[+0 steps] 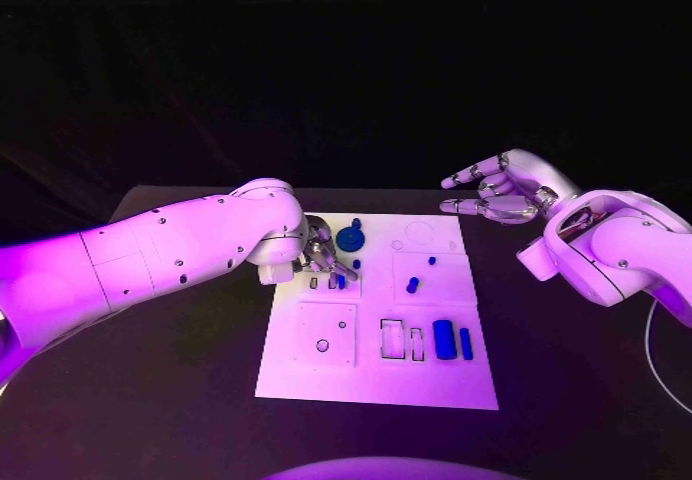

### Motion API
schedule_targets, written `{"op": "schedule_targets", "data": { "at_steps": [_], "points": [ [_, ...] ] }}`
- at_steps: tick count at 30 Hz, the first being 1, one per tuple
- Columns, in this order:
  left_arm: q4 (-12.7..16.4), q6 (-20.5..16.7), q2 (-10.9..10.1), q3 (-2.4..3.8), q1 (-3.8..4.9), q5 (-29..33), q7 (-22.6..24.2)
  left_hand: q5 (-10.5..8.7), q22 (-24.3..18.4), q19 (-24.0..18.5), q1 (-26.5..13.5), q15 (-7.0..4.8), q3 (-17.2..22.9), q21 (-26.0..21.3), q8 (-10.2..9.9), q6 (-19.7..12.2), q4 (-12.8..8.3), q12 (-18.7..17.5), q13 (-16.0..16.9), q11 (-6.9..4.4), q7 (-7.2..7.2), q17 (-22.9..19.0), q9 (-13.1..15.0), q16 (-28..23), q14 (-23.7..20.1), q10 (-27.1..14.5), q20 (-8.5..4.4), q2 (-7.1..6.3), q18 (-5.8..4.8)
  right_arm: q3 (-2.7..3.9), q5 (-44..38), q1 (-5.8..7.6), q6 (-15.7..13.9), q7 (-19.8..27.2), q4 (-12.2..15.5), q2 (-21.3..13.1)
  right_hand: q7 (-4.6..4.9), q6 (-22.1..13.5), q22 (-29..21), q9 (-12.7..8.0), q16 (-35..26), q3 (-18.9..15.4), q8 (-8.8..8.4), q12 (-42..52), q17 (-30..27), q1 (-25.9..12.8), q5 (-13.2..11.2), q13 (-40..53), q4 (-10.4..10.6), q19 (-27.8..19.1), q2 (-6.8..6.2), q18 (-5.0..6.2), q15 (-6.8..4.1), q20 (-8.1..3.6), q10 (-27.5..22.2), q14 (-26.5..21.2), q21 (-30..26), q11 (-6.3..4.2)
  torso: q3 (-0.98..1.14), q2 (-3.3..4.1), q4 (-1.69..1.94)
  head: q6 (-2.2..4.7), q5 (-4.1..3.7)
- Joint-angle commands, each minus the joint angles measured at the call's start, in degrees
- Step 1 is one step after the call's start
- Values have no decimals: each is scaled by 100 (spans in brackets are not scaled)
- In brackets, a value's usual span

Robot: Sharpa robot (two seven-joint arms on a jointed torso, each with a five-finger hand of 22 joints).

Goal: Assemble the parts on the task board

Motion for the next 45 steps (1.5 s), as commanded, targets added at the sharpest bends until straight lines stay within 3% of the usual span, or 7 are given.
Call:
{"op": "schedule_targets", "data": {
  "at_steps": [1, 17, 20, 23, 28, 36, 45],
  "points": [
    [-5, 63, 19, 1, 3, -28, -867, -2, 1056, 417, 117, -34, 81, 32, 23, -48, -28, 8, 2, -27, -5, 1506, 27, 17, 600, 7, -28, 10, -67, 0, -33, -3, 89, -10, 0, 6, 7, 40, 100, 9, -37, -36, 18, 15, 1131, 38, 19, 653, -11, -38, 0, -11, 12, 7, -2, 499, -38, -37, 3, -2, 1, -11, -1],
    [30, -23, 4, -1, 2, 108, -831, 98, 1045, 405, 1223, -98, 1294, 18, -130, -284, -683, -98, -49, -90, -60, 1506, 73, 17, 600, -73, -92, 199, -62, -2, -33, -5, 147, -41, -10, 14, 6, 45, 99, 8, -37, -43, 15, 23, 1132, 41, 41, 659, -4, -38, 16, -11, 10, 5, 4, 500, -39, -39, 2, -2, 0, -45, 5],
    [70, -47, -32, -1, 1, 164, -809, 200, 1019, 391, 1221, -63, 1789, -1, -181, -288, -728, -153, -87, -54, -13, 1506, 74, 17, 600, -87, -67, -16, -56, -2, -33, -5, 156, -44, -10, 14, 6, 45, 99, 8, -37, -43, 15, 23, 1132, 41, 41, 659, -4, -38, 16, -11, 10, 5, 4, 500, -39, -39, 5, -3, 2, -51, 4],
    [138, -117, -98, -1, 0, 199, -774, 179, 1008, 385, 979, -20, 2640, -14, -215, -275, -689, -186, -113, -55, 22, 1506, 108, 17, 600, -71, -45, -473, -52, -2, -33, -5, 160, -44, -10, 14, 6, 45, 99, 8, -37, -43, 15, 23, 1132, 41, 41, 659, -4, -38, 16, -11, 10, 5, 4, 500, -39, -39, 5, -2, 5, -55, 1],
    [314, -395, -285, 2, 0, 190, -707, 172, 1009, 385, 540, -35, 3935, -23, -147, -237, -706, -193, -125, -51, 31, 1506, 235, 17, 600, -36, -27, -964, -50, -3, -33, -5, 162, -44, -12, 11, 6, 47, 89, 8, -41, -47, 14, 14, 1125, 41, 47, 652, -1, -42, 20, -9, 9, 4, -1, 498, -43, -39, 10, -3, 13, -66, 5],
    [533, -799, -488, 4, -23, -114, -567, 147, 1033, 396, 168, -37, 4683, -16, -63, -232, -848, -176, -119, -36, 8, 1506, 364, 17, 600, 4, -31, -1244, -54, -4, -24, -10, 161, -27, -25, 24, 6, 48, 82, 7, -45, -50, 13, 10, 1117, 39, 47, 649, 2, -46, 22, -8, 9, 4, -3, 496, -47, -40, 14, 1, 14, -73, 39],
    [764, -1189, -625, 2, -173, -578, -395, 142, 1068, 412, 113, -43, 4813, 5, -45, -225, -904, -157, -102, -38, 2, 1506, 391, 17, 600, 24, -33, -1302, -62, -5, -5, -13, 169, -10, -30, 16, 7, 50, 80, 7, -45, -61, 12, 11, 1118, 26, 47, 650, 15, -46, 30, -8, 8, 3, -2, 496, -48, -39, 10, -7, 26, -94, 57]
  ]
}}
